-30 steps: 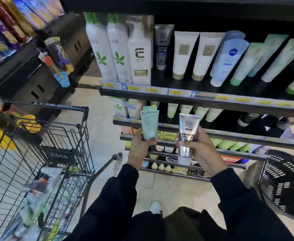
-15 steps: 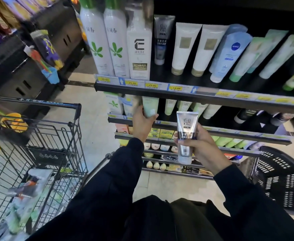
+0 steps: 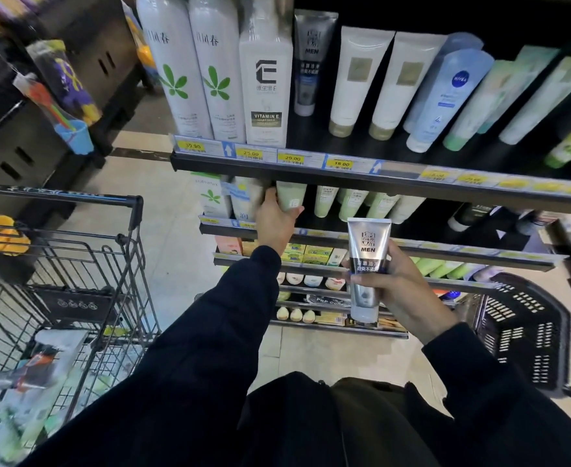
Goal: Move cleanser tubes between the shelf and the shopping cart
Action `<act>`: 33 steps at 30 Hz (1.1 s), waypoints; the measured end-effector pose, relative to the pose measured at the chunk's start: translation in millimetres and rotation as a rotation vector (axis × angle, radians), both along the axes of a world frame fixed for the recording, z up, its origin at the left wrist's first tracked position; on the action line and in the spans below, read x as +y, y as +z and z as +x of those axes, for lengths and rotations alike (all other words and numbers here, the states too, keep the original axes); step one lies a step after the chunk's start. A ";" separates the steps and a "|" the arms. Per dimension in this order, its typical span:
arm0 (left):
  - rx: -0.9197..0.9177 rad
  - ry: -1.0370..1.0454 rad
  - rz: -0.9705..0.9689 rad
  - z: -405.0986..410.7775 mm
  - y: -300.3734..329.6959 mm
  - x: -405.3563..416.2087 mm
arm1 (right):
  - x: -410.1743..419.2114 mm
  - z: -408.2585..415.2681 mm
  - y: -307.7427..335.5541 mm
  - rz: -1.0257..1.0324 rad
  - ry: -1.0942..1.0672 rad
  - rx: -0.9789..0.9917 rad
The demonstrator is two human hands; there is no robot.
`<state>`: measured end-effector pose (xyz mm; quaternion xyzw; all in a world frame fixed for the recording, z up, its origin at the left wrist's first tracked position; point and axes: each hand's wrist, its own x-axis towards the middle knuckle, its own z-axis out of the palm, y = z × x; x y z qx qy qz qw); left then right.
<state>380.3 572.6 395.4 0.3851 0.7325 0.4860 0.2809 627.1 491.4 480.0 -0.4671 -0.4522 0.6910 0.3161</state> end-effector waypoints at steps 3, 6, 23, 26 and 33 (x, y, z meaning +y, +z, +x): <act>0.068 -0.049 -0.067 -2.2 -13.8 -1.1 | 2.6 -0.1 0.4 0.003 0.007 -0.011; 0.142 -0.101 -0.110 -5.6 -19.7 -2.3 | 5.5 -0.9 2.9 0.001 0.000 -0.024; 0.175 -0.095 -0.150 -10.2 -13.4 -3.3 | 8.4 -2.9 1.2 0.003 0.014 -0.066; 0.171 -0.094 -0.134 -11.9 -10.0 -9.7 | 8.0 -1.1 3.4 0.007 0.015 -0.063; 0.419 -0.059 -0.008 -2.4 25.5 -71.6 | 17.2 -13.0 29.9 0.120 0.033 -0.053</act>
